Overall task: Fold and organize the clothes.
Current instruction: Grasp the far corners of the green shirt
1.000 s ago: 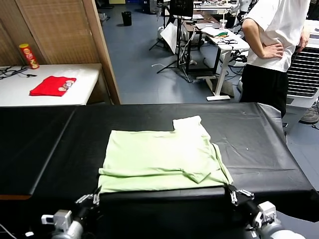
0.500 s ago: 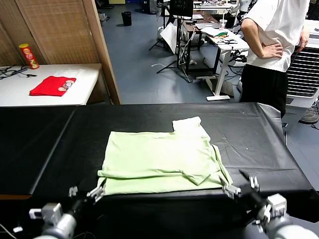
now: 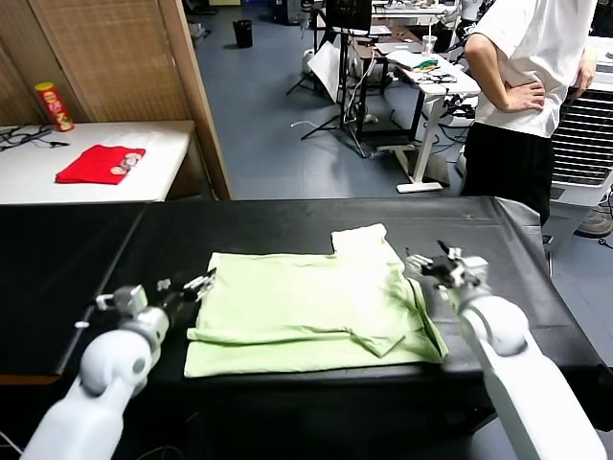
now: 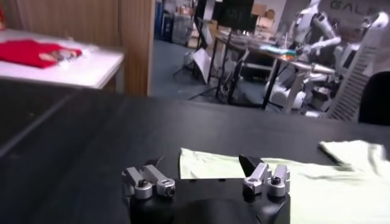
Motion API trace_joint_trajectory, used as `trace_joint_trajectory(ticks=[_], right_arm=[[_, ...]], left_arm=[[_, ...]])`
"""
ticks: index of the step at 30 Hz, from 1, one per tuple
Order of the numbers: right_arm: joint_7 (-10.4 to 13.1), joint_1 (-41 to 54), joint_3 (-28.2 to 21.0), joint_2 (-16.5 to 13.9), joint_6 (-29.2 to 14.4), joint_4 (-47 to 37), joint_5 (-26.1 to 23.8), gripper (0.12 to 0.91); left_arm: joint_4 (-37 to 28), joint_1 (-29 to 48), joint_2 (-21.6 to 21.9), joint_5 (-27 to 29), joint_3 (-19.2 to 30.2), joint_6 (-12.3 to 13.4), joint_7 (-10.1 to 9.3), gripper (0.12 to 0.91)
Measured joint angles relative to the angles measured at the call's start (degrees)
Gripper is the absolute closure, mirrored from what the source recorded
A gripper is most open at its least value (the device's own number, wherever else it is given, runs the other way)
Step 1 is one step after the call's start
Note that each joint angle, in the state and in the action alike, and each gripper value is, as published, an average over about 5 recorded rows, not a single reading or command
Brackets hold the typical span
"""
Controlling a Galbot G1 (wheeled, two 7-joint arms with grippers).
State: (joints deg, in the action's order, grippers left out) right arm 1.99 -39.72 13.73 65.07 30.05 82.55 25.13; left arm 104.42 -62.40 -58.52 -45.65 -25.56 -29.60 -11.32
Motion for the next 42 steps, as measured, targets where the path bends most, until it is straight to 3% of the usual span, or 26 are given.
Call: trace_joint_trajectory(ticks=[11, 18, 22, 26, 33, 36, 42], right_arm=[[-1.27, 9.86, -2.9, 5.69, 1.23, -14.94, 0.06, 0.227], [-1.9, 11.37, -3.06, 7.58, 1.18, -18.92, 0.05, 0.228], [-2.21, 11.45, -2.99, 8.09, 1.34, -19.33, 0.02, 0.281], [-2.4, 11.13, -2.88, 8.3, 1.4, -19.11, 0.01, 0.46], [-2.48, 10.17, -2.31, 8.71, 1.12, -18.43, -0.16, 0.832], [-3.17, 9.57, -1.99, 8.58, 0.07, -17.86, -0.21, 0.892], [-7.2, 7.47, -1.19, 6.9, -3.47, -14.65, 0.25, 0.901]], left_arm=[[-15.25, 12.78, -1.85, -1.73, 6.22, -1.6, 1.01, 0.232], [-19.94, 15.97, -2.81, -2.54, 7.71, -1.89, 2.74, 0.232], [-21.79, 17.34, -3.34, -1.58, 8.57, -1.8, 2.95, 0.239], [-22.61, 17.85, -3.49, -1.2, 8.96, -1.72, 3.41, 0.361], [-22.97, 17.61, -3.73, -0.23, 9.35, -1.59, 4.1, 0.76], [-23.36, 17.49, -4.15, 0.29, 9.38, -1.34, 4.28, 0.878], [-21.74, 16.38, -4.01, 0.67, 8.33, -0.6, 4.05, 0.902]])
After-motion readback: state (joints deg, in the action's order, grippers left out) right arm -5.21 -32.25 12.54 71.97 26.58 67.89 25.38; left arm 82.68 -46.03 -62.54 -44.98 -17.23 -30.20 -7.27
